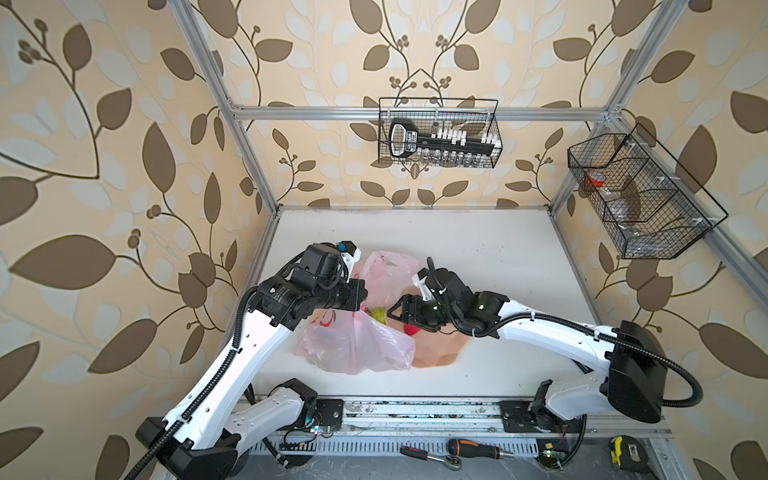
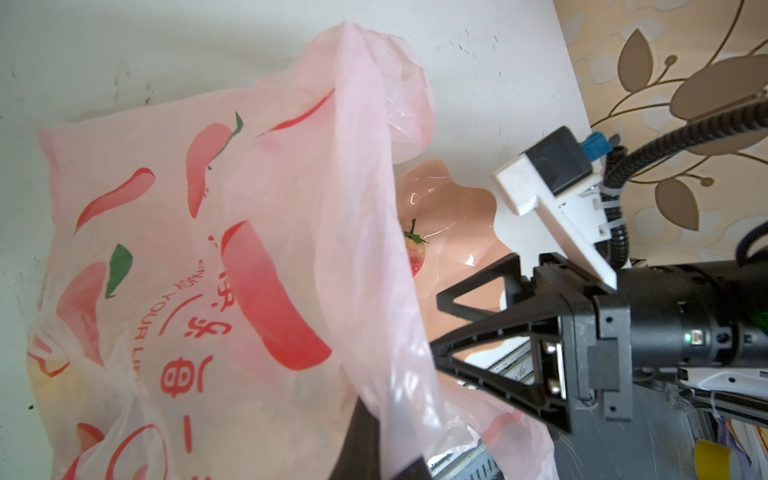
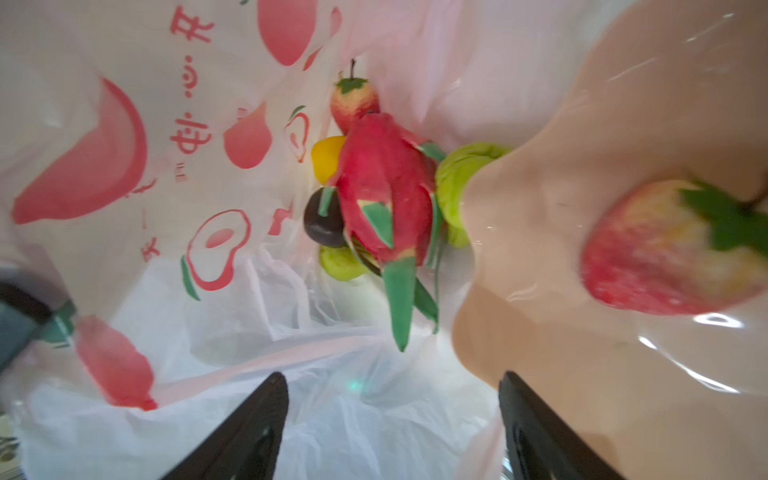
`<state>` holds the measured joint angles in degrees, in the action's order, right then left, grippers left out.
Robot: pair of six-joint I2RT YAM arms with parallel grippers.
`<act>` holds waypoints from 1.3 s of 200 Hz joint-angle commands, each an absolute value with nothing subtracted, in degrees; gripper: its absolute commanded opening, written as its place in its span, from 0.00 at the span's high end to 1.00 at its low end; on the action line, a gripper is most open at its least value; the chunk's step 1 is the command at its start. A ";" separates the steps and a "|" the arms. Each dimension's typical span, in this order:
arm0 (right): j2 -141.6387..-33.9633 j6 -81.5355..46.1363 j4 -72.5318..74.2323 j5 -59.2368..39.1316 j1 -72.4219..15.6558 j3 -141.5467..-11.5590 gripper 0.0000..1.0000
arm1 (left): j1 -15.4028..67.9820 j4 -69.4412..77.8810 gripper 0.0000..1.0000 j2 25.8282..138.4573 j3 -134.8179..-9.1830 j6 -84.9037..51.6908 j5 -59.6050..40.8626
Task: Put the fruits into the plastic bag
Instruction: 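Withdraw the right gripper from the bag back over the plate, then grasp the red-yellow peach on the plate with the right gripper and lift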
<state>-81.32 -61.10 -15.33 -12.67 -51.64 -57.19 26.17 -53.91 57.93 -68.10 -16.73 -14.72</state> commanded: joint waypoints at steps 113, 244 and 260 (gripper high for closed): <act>-80.18 -54.94 -32.48 1.29 -50.98 -58.77 0.25 | 25.93 -54.14 1.00 57.22 -67.96 -16.26 -14.84; -93.97 -54.33 -25.27 -1.91 -49.68 -61.32 0.33 | 25.93 -54.05 1.00 57.14 -67.69 -16.26 -15.22; -96.18 -53.54 -25.31 -2.46 -49.31 -62.66 0.34 | 25.93 -54.07 1.00 57.13 -67.51 -16.17 -15.12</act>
